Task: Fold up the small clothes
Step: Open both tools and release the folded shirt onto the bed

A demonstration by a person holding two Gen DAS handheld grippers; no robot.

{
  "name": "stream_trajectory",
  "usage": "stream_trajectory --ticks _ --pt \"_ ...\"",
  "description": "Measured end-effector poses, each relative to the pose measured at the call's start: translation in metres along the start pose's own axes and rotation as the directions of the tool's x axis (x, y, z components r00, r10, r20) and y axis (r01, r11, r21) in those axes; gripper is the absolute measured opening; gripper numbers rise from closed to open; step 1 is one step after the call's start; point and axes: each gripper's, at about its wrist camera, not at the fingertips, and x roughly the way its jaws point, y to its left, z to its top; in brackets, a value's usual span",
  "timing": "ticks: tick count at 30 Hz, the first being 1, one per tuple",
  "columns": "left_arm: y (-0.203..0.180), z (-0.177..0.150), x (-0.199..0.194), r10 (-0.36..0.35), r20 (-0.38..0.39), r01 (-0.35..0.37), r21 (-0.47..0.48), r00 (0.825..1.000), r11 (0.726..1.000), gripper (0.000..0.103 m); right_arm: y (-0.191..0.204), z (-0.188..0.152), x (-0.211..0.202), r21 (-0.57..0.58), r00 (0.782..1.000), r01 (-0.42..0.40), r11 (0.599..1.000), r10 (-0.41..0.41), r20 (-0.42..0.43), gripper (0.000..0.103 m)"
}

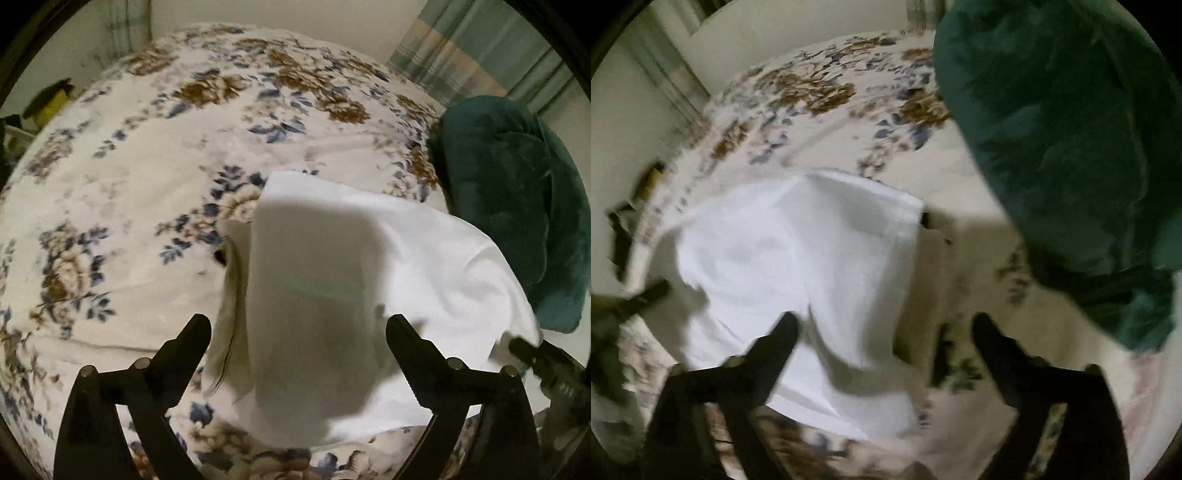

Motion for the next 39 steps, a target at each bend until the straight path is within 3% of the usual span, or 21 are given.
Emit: stream_trajectory --ticks 6,16,24,39 --pt "-0.016 -0.034 -0.033 0.127 0.062 -0.129 0.031 0.990 0.991 0.103 0.013 -0.035 -0.043 -0.056 0.989 0.131 0.990 -0.126 0.072 0.103" --pt "-0.058 -0.086 -0.145 0.171 0.161 -0.186 0.078 0.972 0.979 0.103 0.014 -0.096 -0.183 -0.026 0.961 0.197 0.980 -0.188 0.202 0.103" --pt "-0.086 -0.131 -0.248 0.153 0.240 -0.178 0.089 0.959 0.980 0.103 0.007 -0.156 -0.311 -0.024 0.933 0.206 0.978 -0.189 0.306 0.103" --pt "-0.127 -0.215 -0.401 0.154 0.383 -0.198 0.077 0.911 0.977 0.103 -0.010 -0.267 -0.543 -0.028 0.844 0.160 0.987 -0.123 0.523 0.103"
